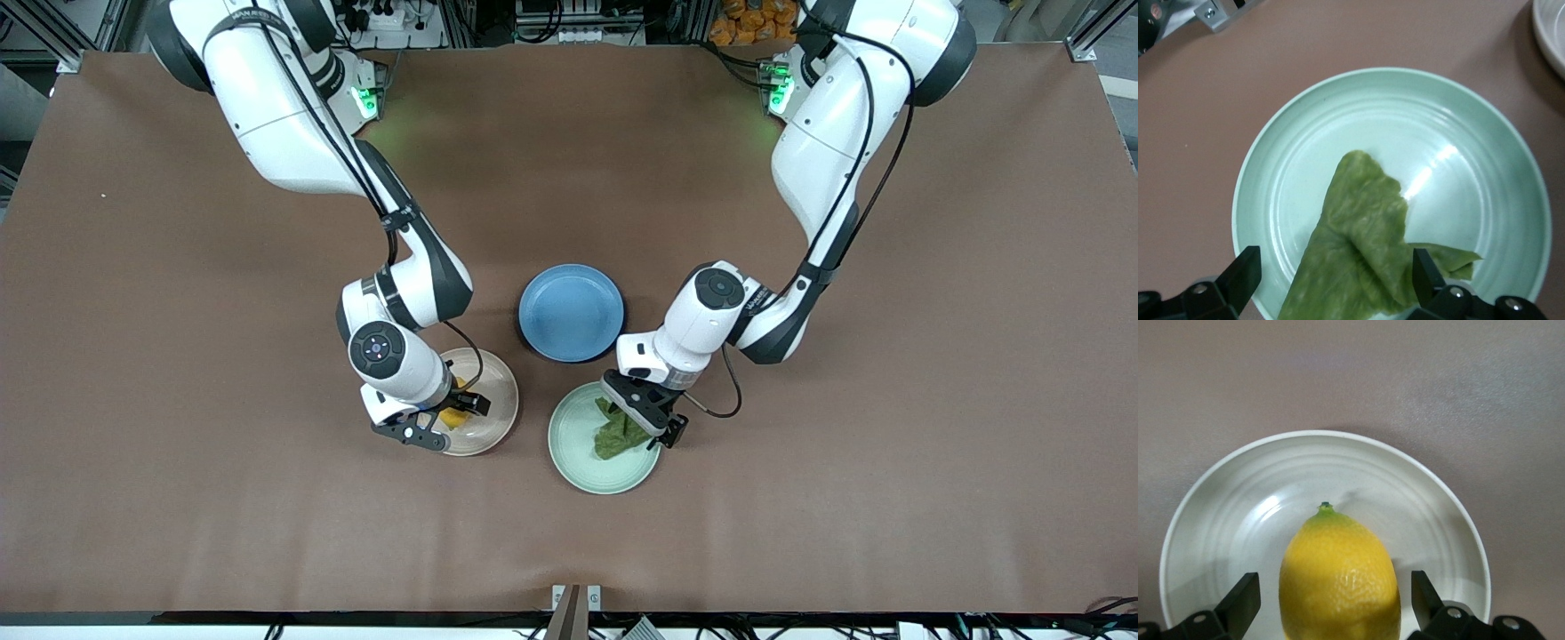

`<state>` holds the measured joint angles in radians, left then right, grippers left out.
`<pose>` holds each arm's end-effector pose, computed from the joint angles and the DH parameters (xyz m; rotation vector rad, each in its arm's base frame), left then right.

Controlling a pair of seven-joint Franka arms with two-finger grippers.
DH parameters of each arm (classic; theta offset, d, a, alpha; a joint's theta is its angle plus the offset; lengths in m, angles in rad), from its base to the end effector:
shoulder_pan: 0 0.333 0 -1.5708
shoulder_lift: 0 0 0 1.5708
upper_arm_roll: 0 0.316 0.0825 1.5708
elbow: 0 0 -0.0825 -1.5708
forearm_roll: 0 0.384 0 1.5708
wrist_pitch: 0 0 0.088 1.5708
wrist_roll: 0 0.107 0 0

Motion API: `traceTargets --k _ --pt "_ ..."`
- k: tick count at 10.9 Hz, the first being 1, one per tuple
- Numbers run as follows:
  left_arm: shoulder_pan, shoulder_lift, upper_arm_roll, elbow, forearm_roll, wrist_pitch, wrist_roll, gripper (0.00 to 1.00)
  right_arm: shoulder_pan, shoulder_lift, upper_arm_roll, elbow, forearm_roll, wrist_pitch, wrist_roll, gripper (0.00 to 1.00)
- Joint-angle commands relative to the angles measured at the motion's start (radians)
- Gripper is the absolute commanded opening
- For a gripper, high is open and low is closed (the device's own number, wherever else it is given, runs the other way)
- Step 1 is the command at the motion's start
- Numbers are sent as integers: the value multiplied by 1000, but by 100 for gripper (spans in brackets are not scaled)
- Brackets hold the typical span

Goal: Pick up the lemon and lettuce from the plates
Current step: 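Lower the right gripper onto the lemon while the left gripper lowers onto lettuce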

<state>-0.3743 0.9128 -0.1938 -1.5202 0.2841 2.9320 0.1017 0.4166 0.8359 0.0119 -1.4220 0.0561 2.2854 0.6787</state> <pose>0.6328 -0.3878 0.1809 2.6832 -1.1629 0.7593 0.6641 0.3029 0.1994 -3.0508 0.4462 0.0058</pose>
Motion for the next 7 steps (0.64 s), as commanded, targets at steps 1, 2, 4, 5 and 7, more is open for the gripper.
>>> traceTargets --k 1,2,4,5,7 --pt "-14 26 14 29 26 21 10 99 11 38 -9 29 -18 25 18 100" --pt "-14 26 14 29 26 21 10 96 13 43 -9 28 -22 34 18 100" --pt "-14 28 14 29 27 21 12 89 13 45 -9 26 -22 34 18 100" --pt "-14 31 14 29 29 22 12 81 13 42 -7 20 -22 34 18 100" --pt "-12 31 14 28 30 22 13 74 13 38 -9 14 -22 32 16 88"
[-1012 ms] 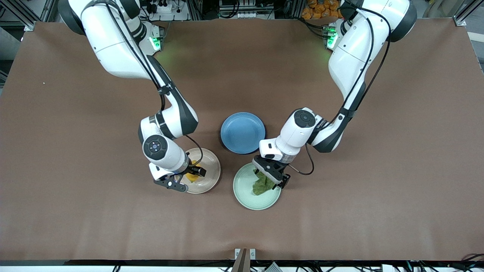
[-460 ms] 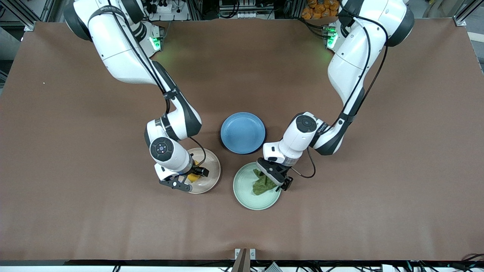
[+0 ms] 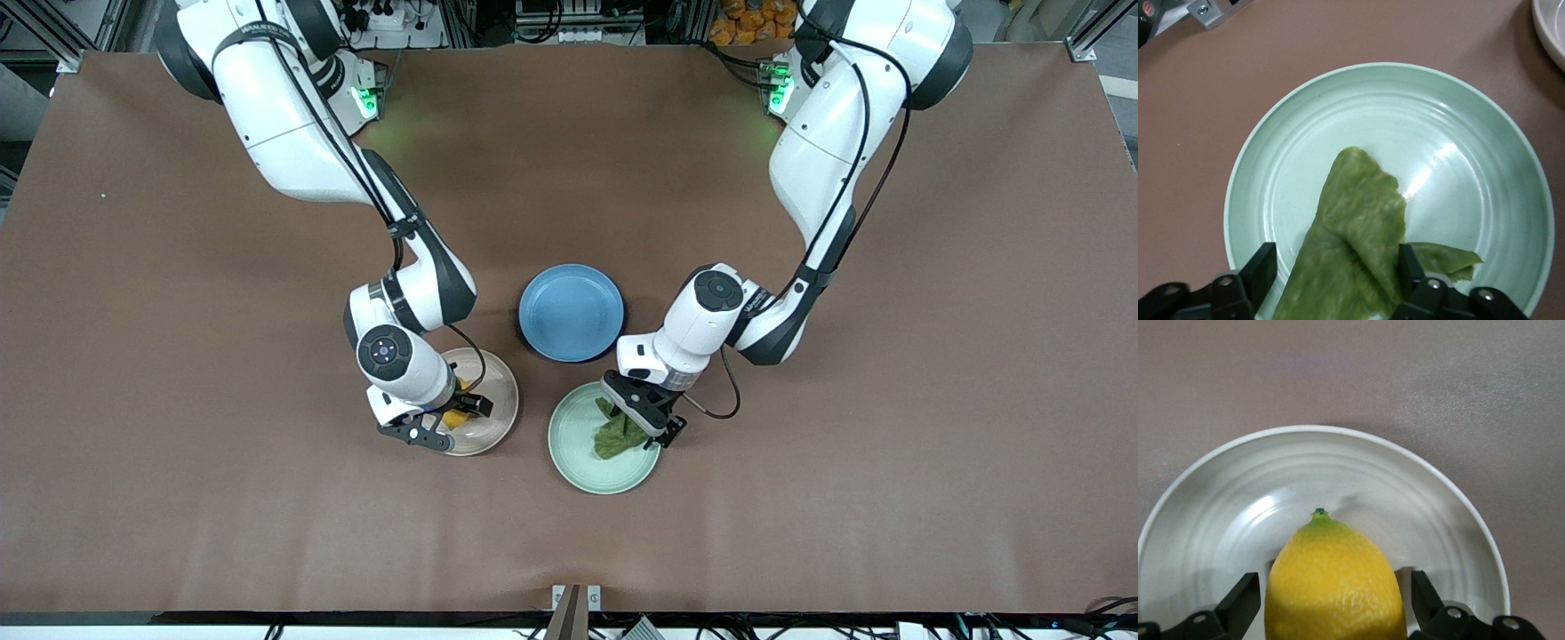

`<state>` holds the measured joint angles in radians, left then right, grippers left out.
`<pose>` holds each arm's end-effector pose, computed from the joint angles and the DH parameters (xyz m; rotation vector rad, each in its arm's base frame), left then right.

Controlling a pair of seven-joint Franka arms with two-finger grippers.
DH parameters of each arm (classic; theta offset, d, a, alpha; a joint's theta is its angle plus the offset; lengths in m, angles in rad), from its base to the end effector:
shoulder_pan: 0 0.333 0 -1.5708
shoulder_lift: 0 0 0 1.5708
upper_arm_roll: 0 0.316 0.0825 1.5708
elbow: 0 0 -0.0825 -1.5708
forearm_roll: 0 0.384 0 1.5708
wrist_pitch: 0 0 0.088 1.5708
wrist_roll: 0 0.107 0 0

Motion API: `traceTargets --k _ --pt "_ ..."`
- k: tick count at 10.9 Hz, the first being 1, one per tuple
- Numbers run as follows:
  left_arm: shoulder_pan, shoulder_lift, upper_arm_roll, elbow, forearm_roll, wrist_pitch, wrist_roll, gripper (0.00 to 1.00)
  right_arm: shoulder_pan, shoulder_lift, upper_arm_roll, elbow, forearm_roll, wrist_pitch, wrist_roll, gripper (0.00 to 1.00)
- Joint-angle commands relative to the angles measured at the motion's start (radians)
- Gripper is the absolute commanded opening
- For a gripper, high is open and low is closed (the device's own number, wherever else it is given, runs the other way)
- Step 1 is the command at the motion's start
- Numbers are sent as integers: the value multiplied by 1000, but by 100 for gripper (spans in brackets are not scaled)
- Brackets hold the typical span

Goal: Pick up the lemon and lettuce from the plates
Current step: 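Close the right gripper on the lemon while the left gripper pinches lettuce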

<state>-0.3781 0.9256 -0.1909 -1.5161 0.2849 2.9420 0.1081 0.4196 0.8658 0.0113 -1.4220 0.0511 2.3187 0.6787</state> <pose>0.6318 -0.3887 0.1744 2.6779 -1.1743 0.7610 0.6627 0.3039 0.1806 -3.0543 0.4399 -0.0027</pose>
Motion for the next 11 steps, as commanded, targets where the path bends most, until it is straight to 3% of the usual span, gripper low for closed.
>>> traceTargets --k 1,2,3,5,11 --pt "-8 18 11 24 30 11 7 62 8 10 -7 14 -17 -1 16 76" --pt "-8 16 11 22 31 11 13 51 8 10 -7 15 -16 -4 16 65" --pt "-1 15 11 20 31 11 22 43 7 10 -7 15 -14 -4 16 60" --pt "1 15 11 20 31 11 22 36 -5 1 -7 15 -10 -10 12 52" --pt "-1 1 11 20 19 11 9 6 -93 -128 -4 14 7 -237 -111 47"
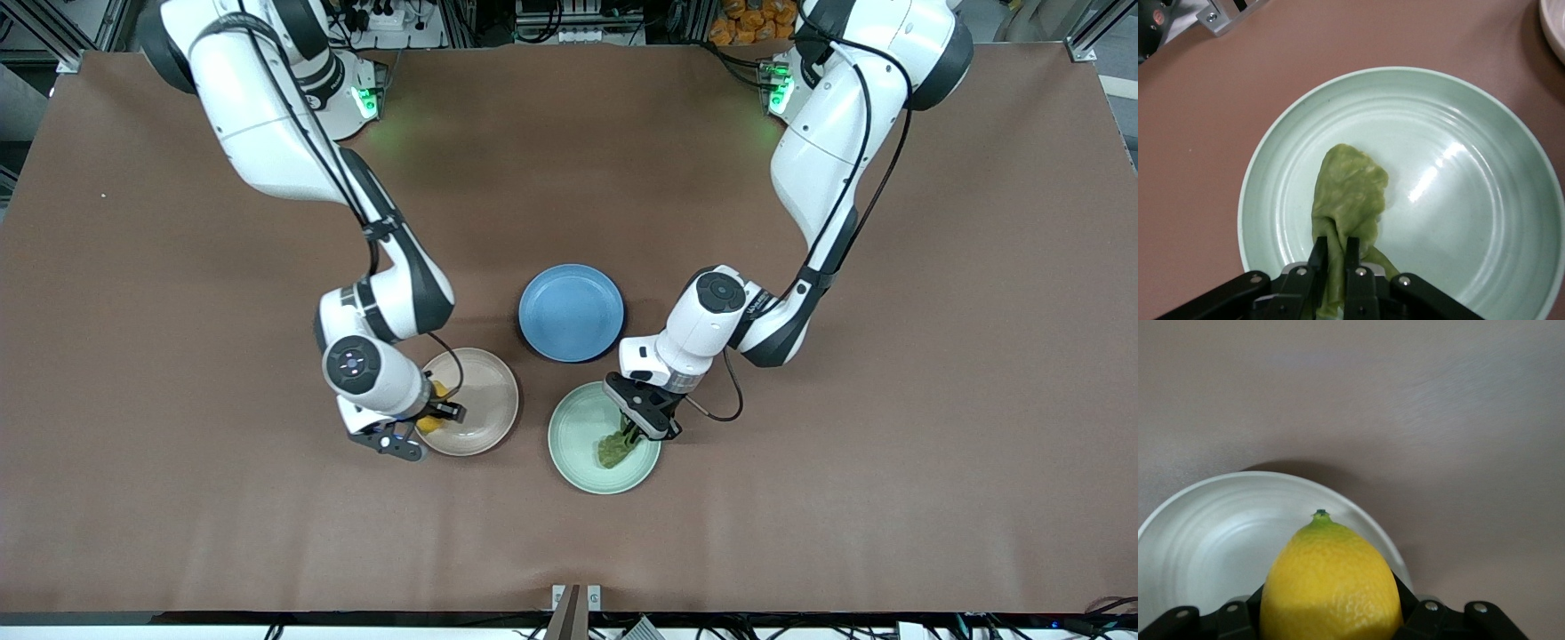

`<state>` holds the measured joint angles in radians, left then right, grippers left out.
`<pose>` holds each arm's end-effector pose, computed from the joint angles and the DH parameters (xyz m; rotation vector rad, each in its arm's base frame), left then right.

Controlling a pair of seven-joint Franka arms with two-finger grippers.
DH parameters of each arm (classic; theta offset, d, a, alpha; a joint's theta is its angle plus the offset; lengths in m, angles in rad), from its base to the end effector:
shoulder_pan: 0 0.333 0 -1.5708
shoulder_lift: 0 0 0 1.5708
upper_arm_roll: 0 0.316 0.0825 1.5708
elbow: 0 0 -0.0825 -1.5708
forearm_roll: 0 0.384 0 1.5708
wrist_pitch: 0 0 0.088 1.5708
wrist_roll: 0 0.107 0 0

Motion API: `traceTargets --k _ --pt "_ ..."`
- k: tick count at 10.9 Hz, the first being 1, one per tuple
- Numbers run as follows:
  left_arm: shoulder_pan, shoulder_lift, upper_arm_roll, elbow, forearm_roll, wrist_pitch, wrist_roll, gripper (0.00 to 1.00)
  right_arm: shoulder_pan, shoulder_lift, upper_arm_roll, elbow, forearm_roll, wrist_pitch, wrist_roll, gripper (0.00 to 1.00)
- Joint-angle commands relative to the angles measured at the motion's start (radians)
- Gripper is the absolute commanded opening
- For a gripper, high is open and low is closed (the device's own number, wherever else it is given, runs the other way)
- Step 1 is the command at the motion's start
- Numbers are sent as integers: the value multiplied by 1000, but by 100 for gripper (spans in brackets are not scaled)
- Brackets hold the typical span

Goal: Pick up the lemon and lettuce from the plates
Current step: 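Close the right gripper on the lemon while the left gripper pinches lettuce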

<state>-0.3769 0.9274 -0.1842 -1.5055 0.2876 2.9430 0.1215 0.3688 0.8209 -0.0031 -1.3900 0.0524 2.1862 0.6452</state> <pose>0.6368 -0.3855 0.1771 2.6769 -1.1911 0.7794 0.6810 0.2633 0.2157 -3.0806 0.4803 0.0640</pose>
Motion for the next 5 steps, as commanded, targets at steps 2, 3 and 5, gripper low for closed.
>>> traceTargets --k 2,3,5 --pt "4 -15 2 8 15 8 -16 3 -80 -143 12 -42 6 -166 -168 47" --pt "6 -24 -1 7 13 5 -19 2 -106 -188 12 -91 4 -166 -214 48" --pt "9 -44 -6 -1 2 1 -81 2 -160 -284 14 -186 4 -168 -326 48"
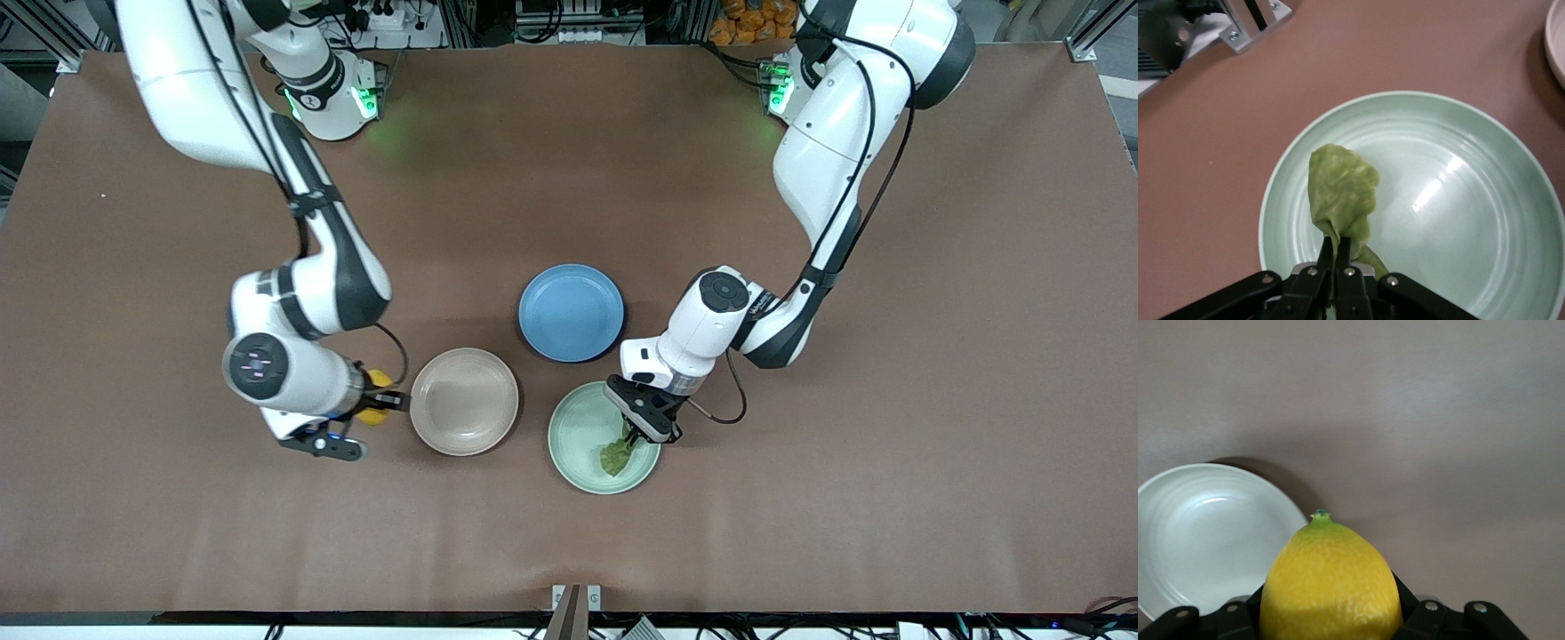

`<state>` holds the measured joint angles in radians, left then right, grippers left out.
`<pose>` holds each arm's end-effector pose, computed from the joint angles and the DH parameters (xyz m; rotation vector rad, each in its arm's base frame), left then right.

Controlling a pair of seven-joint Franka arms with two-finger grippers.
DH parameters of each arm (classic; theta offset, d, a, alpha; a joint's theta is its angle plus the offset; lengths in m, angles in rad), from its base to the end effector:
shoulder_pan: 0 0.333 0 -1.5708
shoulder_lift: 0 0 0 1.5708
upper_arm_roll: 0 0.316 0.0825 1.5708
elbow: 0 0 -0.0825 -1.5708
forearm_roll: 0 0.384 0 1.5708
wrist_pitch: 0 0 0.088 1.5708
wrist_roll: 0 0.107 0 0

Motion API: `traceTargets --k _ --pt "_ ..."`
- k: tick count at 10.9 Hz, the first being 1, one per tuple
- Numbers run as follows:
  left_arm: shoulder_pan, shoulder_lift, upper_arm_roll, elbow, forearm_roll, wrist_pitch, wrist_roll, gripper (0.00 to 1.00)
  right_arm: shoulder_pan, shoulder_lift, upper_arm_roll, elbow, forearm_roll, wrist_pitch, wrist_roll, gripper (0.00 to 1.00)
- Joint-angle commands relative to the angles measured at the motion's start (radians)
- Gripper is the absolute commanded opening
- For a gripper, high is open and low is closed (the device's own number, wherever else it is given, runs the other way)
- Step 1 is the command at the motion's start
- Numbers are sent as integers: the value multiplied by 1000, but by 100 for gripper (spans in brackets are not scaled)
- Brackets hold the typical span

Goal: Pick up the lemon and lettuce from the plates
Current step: 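Lift the lemon with the right gripper while the left gripper lifts lettuce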

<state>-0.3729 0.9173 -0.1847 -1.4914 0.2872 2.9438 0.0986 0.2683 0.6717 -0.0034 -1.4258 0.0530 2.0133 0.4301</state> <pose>0.6436 -0.3848 0.1909 2.6793 -1.1477 0.8126 0.6876 0.1902 0.2933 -3.1107 0.2953 0.1476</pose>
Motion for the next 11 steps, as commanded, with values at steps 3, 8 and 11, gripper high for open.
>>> traceTargets --k 3,8,11 --pt "8 -110 -9 -15 -2 -153 -85 1 -138 -231 13 -260 -1 -17 -265 49" --pt "20 -268 -10 -21 -137 -418 -117 2 -253 -328 11 -398 -15 -28 -484 49" --pt "69 -362 -6 -20 -187 -622 -117 2 -297 -322 11 -461 -32 57 -533 48"
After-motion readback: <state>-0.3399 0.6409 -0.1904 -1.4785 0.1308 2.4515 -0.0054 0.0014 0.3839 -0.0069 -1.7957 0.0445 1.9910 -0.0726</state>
